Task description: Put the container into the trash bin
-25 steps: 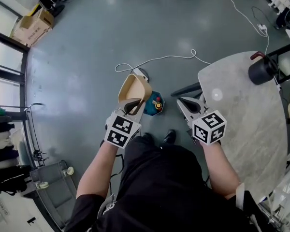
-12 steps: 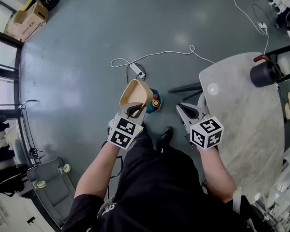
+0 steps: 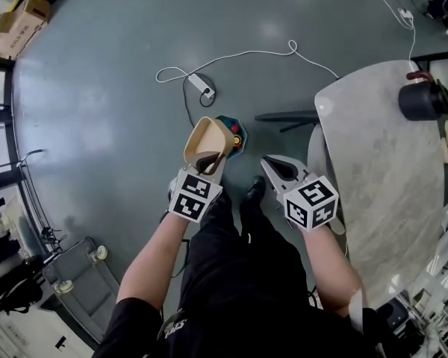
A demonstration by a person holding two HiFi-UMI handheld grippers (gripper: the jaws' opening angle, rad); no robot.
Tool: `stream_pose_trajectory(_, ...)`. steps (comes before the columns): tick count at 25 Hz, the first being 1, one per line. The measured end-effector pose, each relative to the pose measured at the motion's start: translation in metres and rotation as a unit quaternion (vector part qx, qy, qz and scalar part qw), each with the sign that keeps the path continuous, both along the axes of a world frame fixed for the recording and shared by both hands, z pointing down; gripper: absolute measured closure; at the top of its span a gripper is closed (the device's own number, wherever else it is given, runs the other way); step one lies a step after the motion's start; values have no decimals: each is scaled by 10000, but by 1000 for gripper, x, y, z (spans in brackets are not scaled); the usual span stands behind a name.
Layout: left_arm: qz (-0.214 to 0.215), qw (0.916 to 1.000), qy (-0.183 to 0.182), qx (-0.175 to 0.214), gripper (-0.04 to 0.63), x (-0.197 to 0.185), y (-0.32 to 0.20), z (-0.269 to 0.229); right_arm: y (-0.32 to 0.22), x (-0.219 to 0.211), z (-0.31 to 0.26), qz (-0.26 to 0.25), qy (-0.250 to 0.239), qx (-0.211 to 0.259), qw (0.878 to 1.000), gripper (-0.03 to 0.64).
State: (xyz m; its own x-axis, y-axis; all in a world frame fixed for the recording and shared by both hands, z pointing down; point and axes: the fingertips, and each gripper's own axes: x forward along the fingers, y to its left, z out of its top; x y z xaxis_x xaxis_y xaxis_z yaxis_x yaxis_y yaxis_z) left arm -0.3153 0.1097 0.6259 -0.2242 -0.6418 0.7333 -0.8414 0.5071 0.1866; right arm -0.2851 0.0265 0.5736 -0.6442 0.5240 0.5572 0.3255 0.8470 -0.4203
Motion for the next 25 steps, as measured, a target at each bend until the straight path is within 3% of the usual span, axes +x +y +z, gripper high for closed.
stream_pose_trajectory(5, 10, 9994, 305, -155, 572, 1, -2, 39, 1, -3, 25, 37, 228, -18, 9997, 623)
stream_pose_trajectory(10, 185, 9987, 312, -368, 572, 0, -5, 79, 1, -14, 61, 90, 378, -70, 9992, 623)
stream_pose_trajectory(20, 892, 9897, 384, -1051, 571, 17, 0, 187, 14, -16, 125, -29, 774, -107, 9969, 623)
stream_pose_trajectory(25, 1411, 9800, 203, -1391, 569, 20, -1, 237, 16, -6, 151, -1, 892, -116, 9959, 622)
